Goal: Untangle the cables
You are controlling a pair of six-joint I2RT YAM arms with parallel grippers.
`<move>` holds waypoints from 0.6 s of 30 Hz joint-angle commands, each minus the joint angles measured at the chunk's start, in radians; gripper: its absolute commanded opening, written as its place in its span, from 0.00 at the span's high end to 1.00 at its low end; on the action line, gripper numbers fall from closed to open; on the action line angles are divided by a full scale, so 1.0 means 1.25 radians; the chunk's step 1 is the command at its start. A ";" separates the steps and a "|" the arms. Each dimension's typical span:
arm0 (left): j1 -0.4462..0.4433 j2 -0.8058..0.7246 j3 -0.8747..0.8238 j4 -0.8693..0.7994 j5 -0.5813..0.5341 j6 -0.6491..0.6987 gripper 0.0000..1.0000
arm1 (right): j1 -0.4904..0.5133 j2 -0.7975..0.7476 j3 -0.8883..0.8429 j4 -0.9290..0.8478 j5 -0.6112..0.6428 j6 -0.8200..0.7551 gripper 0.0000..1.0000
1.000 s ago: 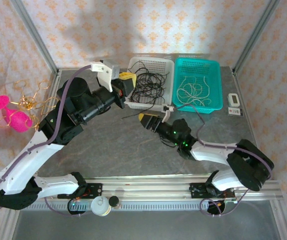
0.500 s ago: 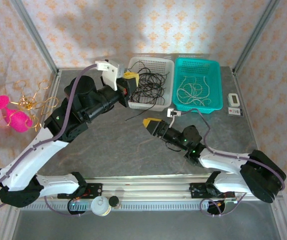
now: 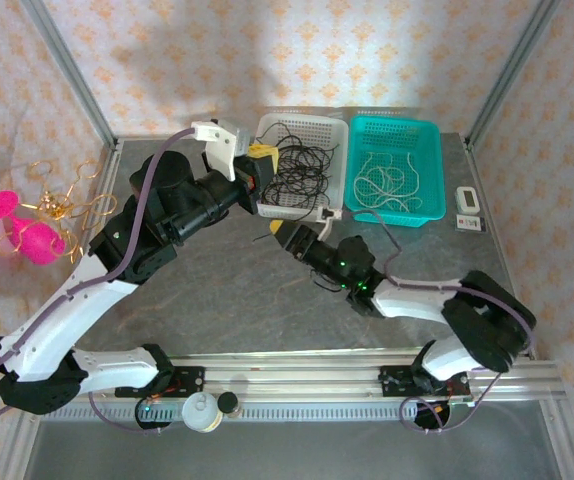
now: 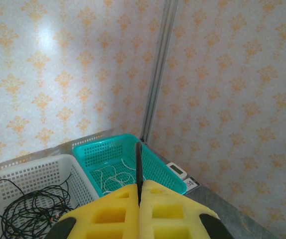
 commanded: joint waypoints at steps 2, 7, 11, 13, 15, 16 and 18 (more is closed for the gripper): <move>-0.004 -0.012 0.024 0.019 -0.004 0.005 1.00 | 0.037 0.035 0.025 0.022 0.054 -0.079 0.60; -0.004 -0.026 0.027 -0.003 -0.032 0.013 1.00 | 0.045 -0.014 -0.029 -0.052 0.099 -0.252 0.92; -0.003 -0.032 0.027 -0.044 -0.066 0.016 1.00 | 0.042 -0.133 -0.007 -0.301 0.246 -0.574 1.00; -0.004 -0.042 0.013 -0.069 -0.084 0.017 1.00 | 0.034 -0.185 0.005 -0.389 0.339 -0.740 1.00; -0.003 -0.054 -0.015 -0.091 -0.097 0.019 1.00 | 0.004 -0.232 0.012 -0.440 0.402 -0.879 1.00; -0.003 -0.059 -0.028 -0.108 -0.097 0.021 1.00 | -0.020 -0.254 0.017 -0.460 0.414 -0.953 1.00; -0.003 -0.068 -0.055 -0.140 -0.091 0.019 1.00 | -0.062 -0.284 0.022 -0.470 0.442 -1.080 1.00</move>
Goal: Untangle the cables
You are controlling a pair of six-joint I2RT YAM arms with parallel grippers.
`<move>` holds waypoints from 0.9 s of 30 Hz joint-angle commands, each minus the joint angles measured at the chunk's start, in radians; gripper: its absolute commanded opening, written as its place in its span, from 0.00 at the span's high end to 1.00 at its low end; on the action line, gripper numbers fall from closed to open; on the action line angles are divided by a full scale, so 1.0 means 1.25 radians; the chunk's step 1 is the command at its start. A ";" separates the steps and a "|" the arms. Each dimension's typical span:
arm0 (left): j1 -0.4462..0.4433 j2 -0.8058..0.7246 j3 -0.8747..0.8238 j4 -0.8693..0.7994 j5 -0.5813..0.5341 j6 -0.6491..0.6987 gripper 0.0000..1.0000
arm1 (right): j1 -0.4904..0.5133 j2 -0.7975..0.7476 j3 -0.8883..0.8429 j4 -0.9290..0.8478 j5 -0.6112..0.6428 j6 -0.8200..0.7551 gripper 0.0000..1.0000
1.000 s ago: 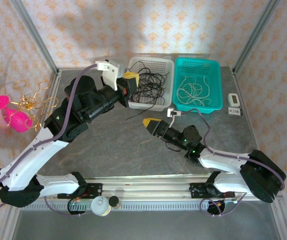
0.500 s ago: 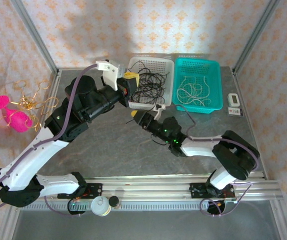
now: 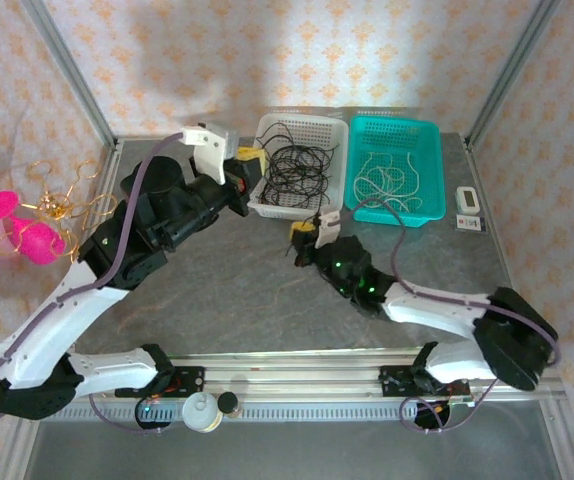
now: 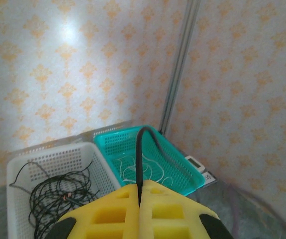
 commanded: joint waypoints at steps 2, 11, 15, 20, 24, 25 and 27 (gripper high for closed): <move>-0.004 -0.030 -0.067 -0.099 -0.017 0.014 1.00 | -0.093 -0.095 0.031 -0.073 0.115 -0.446 1.00; -0.005 -0.089 -0.318 -0.036 0.132 -0.047 0.90 | -0.249 -0.104 0.287 -0.223 -0.052 -0.878 1.00; -0.004 -0.084 -0.439 0.115 0.197 -0.105 0.78 | -0.256 -0.082 0.423 -0.329 -0.153 -0.996 1.00; -0.006 -0.105 -0.587 0.371 0.267 -0.148 0.49 | -0.256 -0.060 0.566 -0.465 -0.276 -1.046 1.00; -0.005 -0.129 -0.695 0.535 0.276 -0.160 0.37 | -0.255 -0.061 0.617 -0.504 -0.365 -1.029 1.00; -0.005 -0.132 -0.717 0.560 0.259 -0.156 0.34 | -0.254 -0.065 0.621 -0.504 -0.371 -1.025 1.00; -0.001 -0.134 -0.752 0.594 0.213 -0.141 0.31 | -0.254 -0.070 0.628 -0.502 -0.370 -1.021 1.00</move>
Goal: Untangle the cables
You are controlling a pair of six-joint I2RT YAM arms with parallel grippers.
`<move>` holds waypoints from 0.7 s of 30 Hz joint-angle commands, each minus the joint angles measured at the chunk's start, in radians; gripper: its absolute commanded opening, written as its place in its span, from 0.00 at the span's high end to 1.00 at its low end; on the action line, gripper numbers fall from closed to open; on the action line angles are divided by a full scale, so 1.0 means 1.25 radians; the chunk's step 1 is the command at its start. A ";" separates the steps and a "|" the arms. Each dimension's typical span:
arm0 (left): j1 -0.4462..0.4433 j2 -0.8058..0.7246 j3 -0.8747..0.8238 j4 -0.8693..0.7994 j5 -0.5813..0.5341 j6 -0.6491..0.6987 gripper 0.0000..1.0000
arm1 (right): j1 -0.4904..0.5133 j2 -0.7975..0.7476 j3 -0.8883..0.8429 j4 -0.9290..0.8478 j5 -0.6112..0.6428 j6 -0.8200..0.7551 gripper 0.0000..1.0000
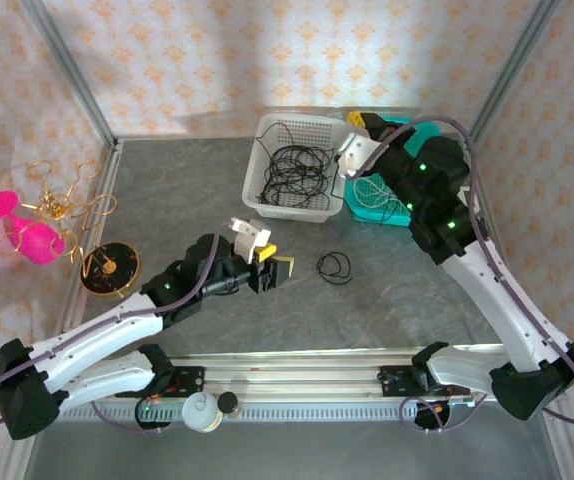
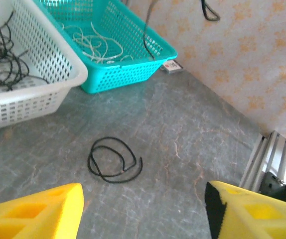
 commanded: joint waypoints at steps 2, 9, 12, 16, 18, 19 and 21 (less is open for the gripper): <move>0.013 -0.012 -0.062 0.201 -0.048 -0.006 0.27 | -0.001 -0.017 0.032 -0.035 -0.059 0.001 1.00; 0.074 -0.006 -0.113 0.285 -0.005 -0.025 0.22 | -0.001 -0.022 0.032 -0.029 -0.087 0.038 1.00; 0.099 0.006 -0.120 0.292 -0.001 -0.018 0.20 | -0.001 -0.022 0.029 -0.017 -0.120 0.062 1.00; 0.102 0.027 -0.130 0.346 0.037 0.009 0.15 | -0.001 -0.023 0.030 0.001 -0.181 0.108 1.00; 0.102 0.047 -0.135 0.381 0.082 0.032 0.14 | -0.001 -0.023 0.031 0.009 -0.217 0.129 1.00; 0.102 0.061 -0.136 0.395 0.102 0.045 0.14 | -0.001 -0.022 0.035 0.010 -0.234 0.142 1.00; 0.102 0.091 -0.128 0.407 0.135 0.080 0.13 | -0.001 -0.022 0.043 0.012 -0.259 0.161 1.00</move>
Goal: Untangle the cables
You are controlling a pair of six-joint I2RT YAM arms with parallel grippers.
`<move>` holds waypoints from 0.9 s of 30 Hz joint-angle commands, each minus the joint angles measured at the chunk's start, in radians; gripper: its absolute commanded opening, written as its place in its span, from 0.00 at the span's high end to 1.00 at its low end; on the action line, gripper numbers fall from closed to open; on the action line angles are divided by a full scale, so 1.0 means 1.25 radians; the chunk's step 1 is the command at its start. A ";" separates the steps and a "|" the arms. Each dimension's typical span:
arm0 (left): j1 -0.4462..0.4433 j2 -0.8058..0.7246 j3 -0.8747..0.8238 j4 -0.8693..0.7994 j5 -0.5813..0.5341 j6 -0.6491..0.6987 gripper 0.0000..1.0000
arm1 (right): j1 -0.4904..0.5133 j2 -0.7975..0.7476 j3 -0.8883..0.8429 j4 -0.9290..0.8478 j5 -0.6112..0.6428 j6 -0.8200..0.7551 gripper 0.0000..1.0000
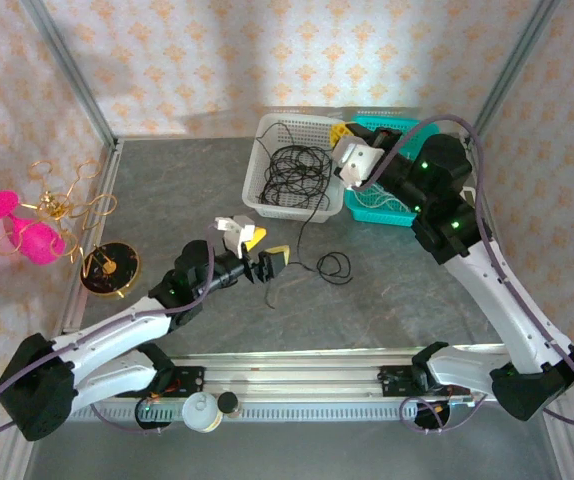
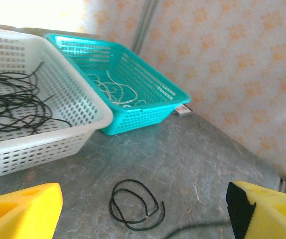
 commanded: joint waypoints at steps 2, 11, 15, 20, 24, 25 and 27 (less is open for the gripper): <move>0.002 0.065 0.014 0.080 0.119 0.101 0.13 | -0.001 -0.019 0.044 0.037 -0.092 0.072 1.00; 0.003 0.219 0.127 0.070 0.187 0.223 0.12 | -0.001 -0.019 0.071 0.028 -0.109 0.090 1.00; 0.002 0.272 0.189 0.019 0.157 0.271 0.12 | -0.001 -0.018 0.078 0.024 -0.114 0.091 1.00; 0.002 0.344 0.244 -0.036 0.173 0.312 0.11 | -0.001 -0.015 0.085 0.025 -0.128 0.098 1.00; -0.004 0.379 0.244 -0.044 0.256 0.318 0.06 | -0.001 -0.009 0.097 0.035 -0.138 0.104 1.00; -0.012 0.380 0.232 -0.037 0.261 0.318 0.08 | -0.001 -0.006 0.104 0.032 -0.140 0.104 1.00; -0.034 0.380 0.217 -0.031 0.241 0.321 0.26 | -0.001 -0.002 0.117 0.027 -0.143 0.103 1.00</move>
